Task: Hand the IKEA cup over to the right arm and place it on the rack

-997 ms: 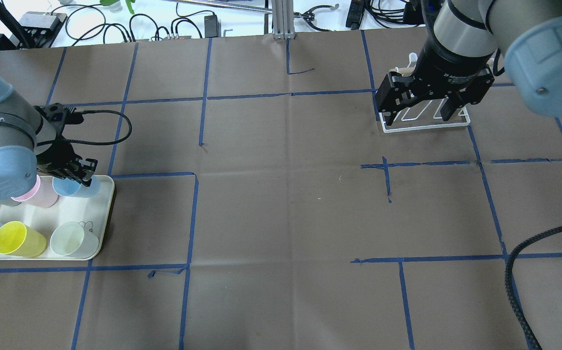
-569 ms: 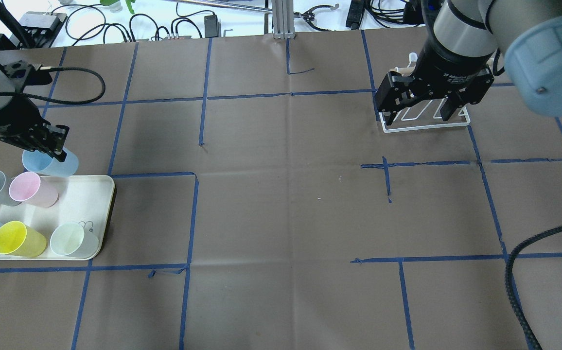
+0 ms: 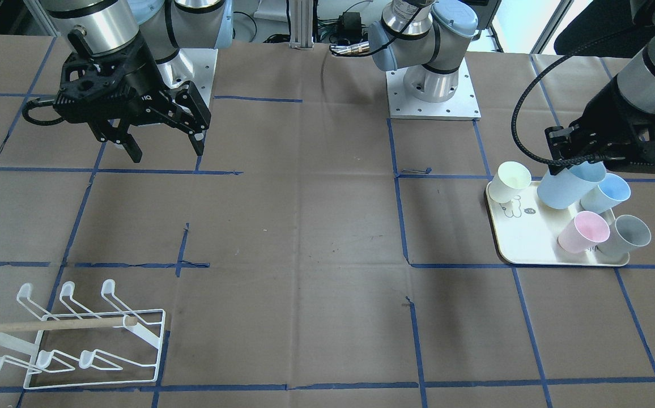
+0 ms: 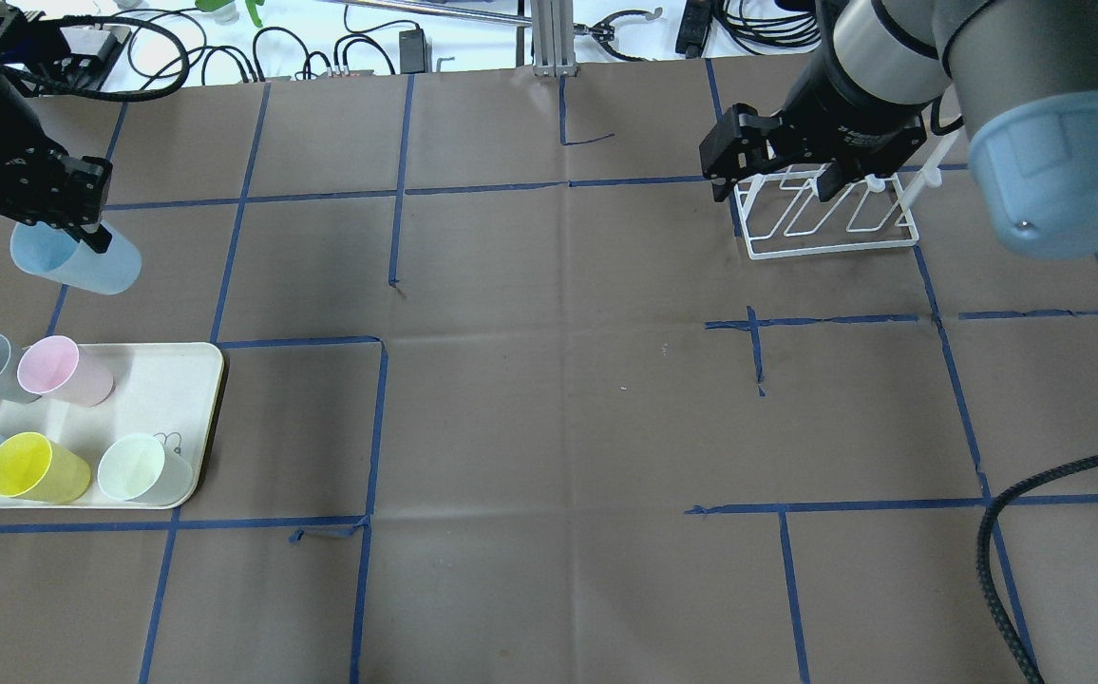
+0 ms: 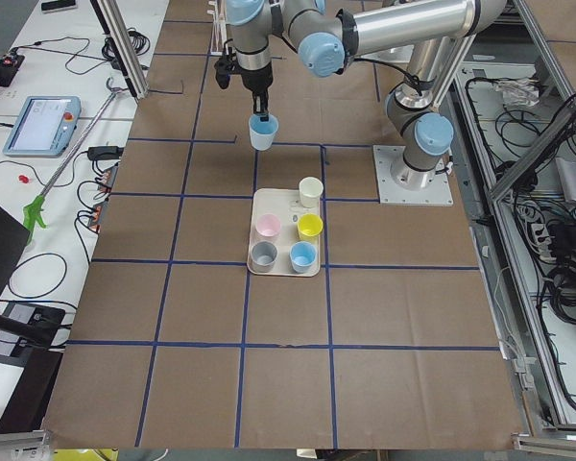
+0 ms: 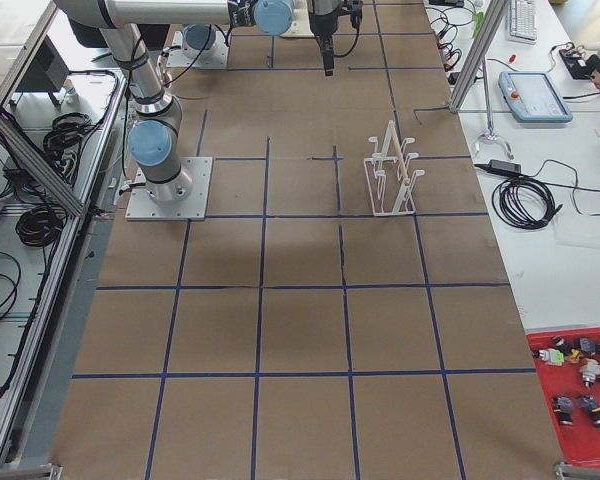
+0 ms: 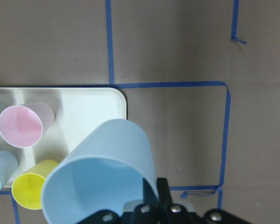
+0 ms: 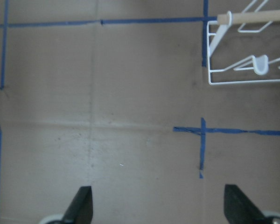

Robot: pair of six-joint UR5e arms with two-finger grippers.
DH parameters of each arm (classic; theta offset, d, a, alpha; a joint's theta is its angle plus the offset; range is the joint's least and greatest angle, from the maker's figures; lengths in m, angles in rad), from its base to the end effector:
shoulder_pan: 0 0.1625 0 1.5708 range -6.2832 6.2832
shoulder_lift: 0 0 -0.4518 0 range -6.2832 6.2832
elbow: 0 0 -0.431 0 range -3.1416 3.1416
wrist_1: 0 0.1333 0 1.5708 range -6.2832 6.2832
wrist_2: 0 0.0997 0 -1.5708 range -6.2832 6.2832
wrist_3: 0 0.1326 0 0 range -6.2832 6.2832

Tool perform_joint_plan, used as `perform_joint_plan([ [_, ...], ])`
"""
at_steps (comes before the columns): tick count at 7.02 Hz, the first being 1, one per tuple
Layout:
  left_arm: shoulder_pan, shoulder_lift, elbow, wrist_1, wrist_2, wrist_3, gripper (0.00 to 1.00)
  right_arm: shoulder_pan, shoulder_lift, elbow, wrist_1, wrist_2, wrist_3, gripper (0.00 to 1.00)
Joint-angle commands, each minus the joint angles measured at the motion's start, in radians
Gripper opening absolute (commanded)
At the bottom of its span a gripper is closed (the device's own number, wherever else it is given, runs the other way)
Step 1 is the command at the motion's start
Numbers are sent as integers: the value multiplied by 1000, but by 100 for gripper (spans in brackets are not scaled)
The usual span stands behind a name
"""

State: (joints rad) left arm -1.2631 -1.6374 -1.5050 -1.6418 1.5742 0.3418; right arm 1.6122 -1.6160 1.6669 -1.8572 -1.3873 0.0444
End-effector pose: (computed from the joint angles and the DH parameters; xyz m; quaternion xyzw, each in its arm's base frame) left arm 0.0403 -0.5654 0.4735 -0.0171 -0.9992 -0.0346 0.0098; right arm 0.1796 -0.5304 0.4884 -0.0093 0.9889 -0.1130 0.0959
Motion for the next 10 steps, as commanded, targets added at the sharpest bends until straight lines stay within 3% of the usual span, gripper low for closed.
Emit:
perform_joint_plan([
  [1,-27,-15,-30,153,-127,0,0,2,-1,16,-171,137,143,99],
  [3,-35,-9,-136,436,-306,3,0,2,-2,81,-409,255,324,100],
  [6,-161,-13,-383,1045,-410,-1,0,2,10,311,-989,408,626,99],
  [8,-238,-41,-572,1495,-488,-10,0,2,15,419,-1266,459,940,98],
  [10,-254,-61,-709,1809,-632,-90,0,3,45,522,-1545,456,1281,98],
])
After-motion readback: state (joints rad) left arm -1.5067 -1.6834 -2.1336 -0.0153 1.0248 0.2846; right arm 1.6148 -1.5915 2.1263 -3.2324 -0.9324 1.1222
